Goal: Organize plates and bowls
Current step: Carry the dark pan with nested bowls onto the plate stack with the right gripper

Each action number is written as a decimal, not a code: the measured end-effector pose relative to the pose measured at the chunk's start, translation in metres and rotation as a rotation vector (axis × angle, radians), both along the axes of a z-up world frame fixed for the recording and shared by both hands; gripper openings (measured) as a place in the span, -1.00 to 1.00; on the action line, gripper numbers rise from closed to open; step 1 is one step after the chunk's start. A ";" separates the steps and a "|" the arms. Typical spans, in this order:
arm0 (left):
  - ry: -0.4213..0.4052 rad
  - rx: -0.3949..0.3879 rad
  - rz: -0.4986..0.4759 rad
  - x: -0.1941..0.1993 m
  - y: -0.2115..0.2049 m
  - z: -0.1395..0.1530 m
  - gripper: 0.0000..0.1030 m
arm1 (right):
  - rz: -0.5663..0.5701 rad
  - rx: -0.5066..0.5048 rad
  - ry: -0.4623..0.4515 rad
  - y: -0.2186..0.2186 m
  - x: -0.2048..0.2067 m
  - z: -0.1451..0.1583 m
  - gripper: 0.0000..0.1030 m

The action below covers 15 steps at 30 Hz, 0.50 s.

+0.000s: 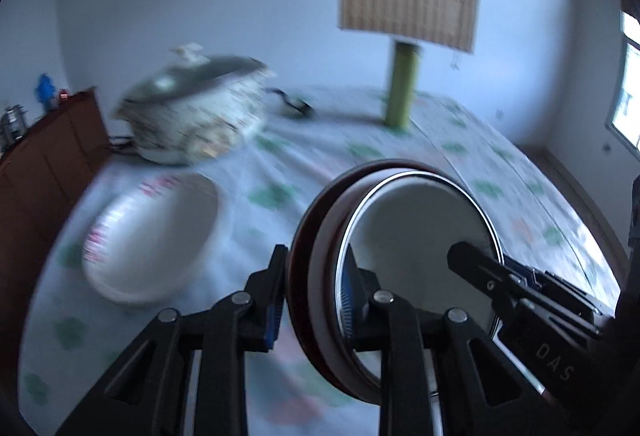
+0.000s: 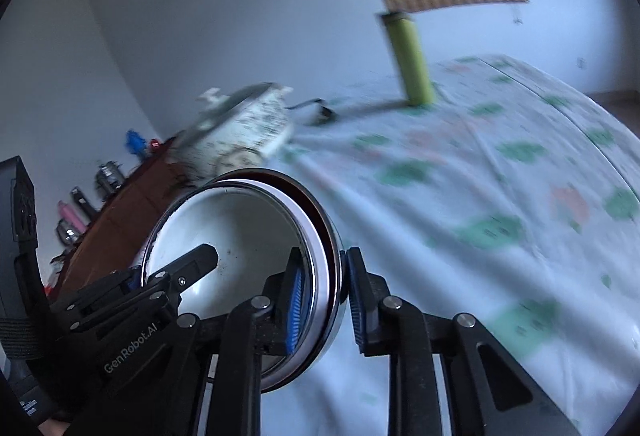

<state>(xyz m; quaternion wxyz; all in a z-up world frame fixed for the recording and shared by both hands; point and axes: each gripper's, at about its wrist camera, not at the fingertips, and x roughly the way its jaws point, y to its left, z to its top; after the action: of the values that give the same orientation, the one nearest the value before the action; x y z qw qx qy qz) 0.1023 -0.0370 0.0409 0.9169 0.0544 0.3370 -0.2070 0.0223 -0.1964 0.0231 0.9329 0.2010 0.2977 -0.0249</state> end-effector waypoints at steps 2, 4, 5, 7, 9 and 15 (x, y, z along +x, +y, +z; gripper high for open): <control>-0.026 0.000 0.053 0.016 0.026 0.013 -0.57 | 0.044 -0.002 -0.023 0.023 0.023 0.013 -0.55; -0.035 0.001 0.098 0.030 0.049 0.018 -0.57 | 0.083 0.027 -0.026 0.040 0.043 0.017 -0.55; -0.038 0.003 0.127 0.039 0.064 0.020 -0.57 | 0.108 0.050 -0.022 0.050 0.056 0.018 -0.55; -0.035 0.002 0.166 0.053 0.084 0.019 -0.57 | 0.150 0.078 -0.014 0.072 0.080 0.017 -0.55; -0.028 0.001 0.200 0.066 0.103 0.017 -0.57 | 0.176 0.086 -0.008 0.090 0.096 0.016 -0.55; -0.004 0.013 0.253 0.090 0.133 0.000 -0.56 | 0.210 0.091 0.027 0.126 0.132 0.006 -0.55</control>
<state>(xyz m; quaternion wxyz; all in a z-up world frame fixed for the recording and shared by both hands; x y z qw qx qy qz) 0.1924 0.0961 0.0409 0.9359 0.0180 0.3407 -0.0873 0.1542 -0.0705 0.0290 0.9162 0.2105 0.3305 0.0839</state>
